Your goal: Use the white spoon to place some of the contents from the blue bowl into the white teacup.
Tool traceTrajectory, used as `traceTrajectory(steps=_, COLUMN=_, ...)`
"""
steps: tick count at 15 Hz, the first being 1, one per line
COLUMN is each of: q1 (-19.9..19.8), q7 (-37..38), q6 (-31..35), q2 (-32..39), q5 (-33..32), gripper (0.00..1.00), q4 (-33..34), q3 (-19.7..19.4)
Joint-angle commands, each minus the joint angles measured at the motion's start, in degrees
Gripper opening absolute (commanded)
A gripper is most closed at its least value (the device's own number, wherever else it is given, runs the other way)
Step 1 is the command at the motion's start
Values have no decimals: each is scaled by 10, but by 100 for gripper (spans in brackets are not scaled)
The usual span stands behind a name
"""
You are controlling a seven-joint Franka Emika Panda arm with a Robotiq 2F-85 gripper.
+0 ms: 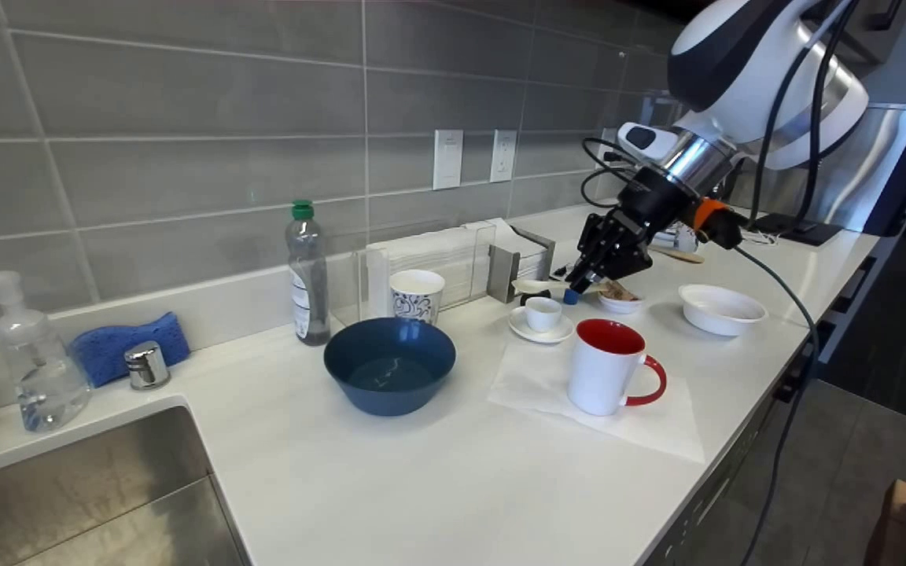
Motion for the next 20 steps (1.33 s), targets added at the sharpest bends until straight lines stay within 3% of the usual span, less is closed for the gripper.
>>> traceTrajectory(steps=1, q1=12, q7=4, q6=1, q2=-4, q5=-7, gripper=13, q4=-4, q3=-19)
traceTrajectory(steps=7, q1=17, q7=3, q6=0, q2=-2, q5=-6, gripper=13, q4=-4, q3=-19)
traceTrajectory(steps=8, q1=17, q7=15, q6=8, q2=6, q5=-7, gripper=3, q4=2, q3=-16)
traceTrajectory(steps=20, q1=-13, q7=92, q6=90, q2=71, q5=-1, gripper=3, q4=31, q3=-42)
